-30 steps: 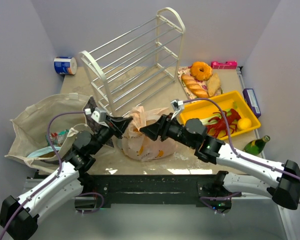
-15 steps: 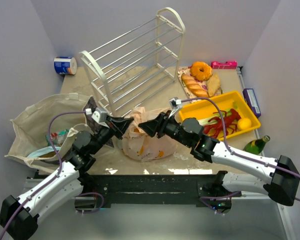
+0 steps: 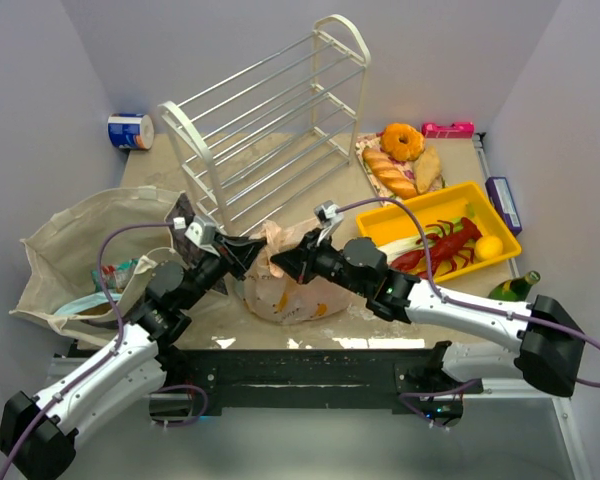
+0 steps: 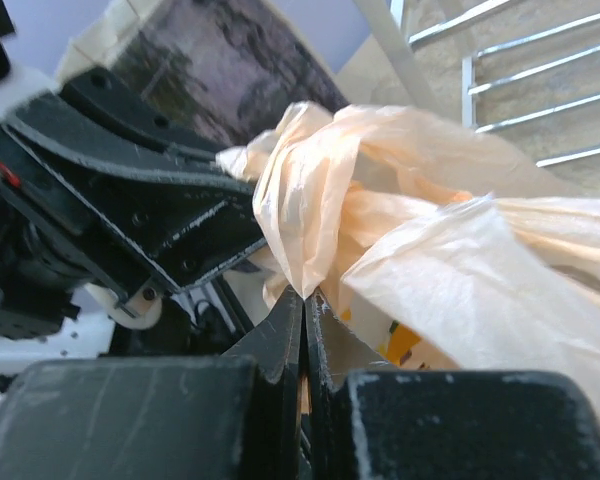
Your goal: Place the mixed food into the grocery bags and tie them
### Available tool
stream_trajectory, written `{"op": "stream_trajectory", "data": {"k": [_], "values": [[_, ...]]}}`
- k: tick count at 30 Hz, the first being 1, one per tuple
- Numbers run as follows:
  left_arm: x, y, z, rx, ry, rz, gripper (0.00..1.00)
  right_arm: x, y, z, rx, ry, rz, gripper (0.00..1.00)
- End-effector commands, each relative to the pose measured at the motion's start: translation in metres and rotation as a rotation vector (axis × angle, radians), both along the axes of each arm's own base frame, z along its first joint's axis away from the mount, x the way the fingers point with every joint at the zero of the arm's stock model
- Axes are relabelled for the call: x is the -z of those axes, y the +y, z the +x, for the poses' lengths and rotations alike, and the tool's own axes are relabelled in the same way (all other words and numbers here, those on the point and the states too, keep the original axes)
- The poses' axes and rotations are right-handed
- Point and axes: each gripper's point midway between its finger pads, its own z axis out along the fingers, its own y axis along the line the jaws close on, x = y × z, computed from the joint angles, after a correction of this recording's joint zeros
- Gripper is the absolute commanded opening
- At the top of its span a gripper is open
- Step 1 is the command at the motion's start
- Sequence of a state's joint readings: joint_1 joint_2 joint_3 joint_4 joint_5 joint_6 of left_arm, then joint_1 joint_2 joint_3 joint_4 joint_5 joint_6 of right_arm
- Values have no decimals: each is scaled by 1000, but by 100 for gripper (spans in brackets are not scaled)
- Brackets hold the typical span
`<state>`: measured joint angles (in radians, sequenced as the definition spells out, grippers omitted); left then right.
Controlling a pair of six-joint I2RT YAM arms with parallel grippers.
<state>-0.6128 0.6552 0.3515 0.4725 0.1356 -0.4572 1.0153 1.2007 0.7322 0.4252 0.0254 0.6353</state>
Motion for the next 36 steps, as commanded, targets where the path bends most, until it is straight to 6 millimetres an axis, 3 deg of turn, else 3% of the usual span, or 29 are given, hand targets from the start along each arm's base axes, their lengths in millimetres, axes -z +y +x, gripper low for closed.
{"op": "stream_trajectory", "data": {"k": [1,6,9,16,25,36], "values": [[-28,3,2,-20,-25,-47,0,1,10,-10,-57,-48,-54,0],[-33,3,-2,-12,-16,-62,0,28,7,-4,-30,-25,-156,0],[-37,2,-5,2,-18,-73,0,33,8,2,-14,-22,-203,0],[-32,-15,-17,123,4,-30,1,21,11,9,-4,-68,-219,0],[-30,-20,-21,161,22,-21,26,14,11,9,-6,-90,-227,0],[-28,-27,-15,173,34,-5,36,14,12,10,-16,-104,-243,0]]}}
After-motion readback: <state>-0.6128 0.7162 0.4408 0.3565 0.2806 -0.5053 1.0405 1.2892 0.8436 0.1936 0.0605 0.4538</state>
